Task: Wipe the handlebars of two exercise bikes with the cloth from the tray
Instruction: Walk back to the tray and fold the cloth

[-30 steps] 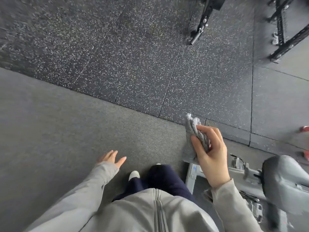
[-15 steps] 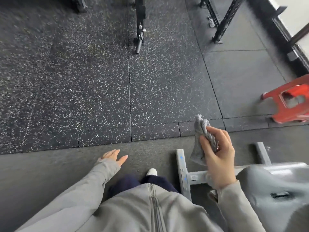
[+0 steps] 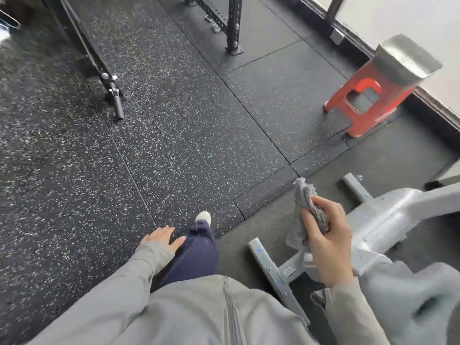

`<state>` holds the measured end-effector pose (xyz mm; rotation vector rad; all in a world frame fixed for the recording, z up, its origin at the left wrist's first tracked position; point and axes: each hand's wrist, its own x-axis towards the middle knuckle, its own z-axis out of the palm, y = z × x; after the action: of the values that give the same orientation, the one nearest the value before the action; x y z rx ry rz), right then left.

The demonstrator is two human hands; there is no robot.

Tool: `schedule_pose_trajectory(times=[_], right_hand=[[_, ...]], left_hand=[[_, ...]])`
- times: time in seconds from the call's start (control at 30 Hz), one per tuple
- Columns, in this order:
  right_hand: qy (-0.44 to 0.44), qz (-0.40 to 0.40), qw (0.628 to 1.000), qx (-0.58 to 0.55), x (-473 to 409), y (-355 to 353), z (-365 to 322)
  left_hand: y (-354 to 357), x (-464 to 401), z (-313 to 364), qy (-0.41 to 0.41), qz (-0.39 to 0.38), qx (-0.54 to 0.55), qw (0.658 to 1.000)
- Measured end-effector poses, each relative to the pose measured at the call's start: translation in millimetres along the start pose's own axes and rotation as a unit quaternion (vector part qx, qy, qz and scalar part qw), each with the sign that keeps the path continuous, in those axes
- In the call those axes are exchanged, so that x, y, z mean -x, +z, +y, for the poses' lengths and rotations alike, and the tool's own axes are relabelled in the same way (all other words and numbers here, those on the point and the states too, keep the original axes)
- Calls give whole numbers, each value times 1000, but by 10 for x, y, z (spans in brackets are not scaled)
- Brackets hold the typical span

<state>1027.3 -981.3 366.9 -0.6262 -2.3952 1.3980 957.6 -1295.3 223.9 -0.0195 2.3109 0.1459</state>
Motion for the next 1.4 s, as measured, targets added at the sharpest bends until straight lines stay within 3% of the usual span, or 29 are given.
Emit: schedule_pose_trajectory(times=[0.33, 0.63, 0.93, 1.4], right_hand=[[20, 75, 997, 22, -1325, 745, -660], [115, 165, 980, 3, -2182, 593, -541], [134, 230, 964, -25, -3596, -49, -65], [139, 276, 951, -14, -5448, -734, 224]], left_hand=[[-1621, -1518, 410, 97, -38, -56, 993], [-2313, -2335, 1135, 129, -70, -105, 984], [-3060, -3017, 2614, 136, -61, -116, 982], [-3948, -4005, 4947, 246, -26, -194, 949]])
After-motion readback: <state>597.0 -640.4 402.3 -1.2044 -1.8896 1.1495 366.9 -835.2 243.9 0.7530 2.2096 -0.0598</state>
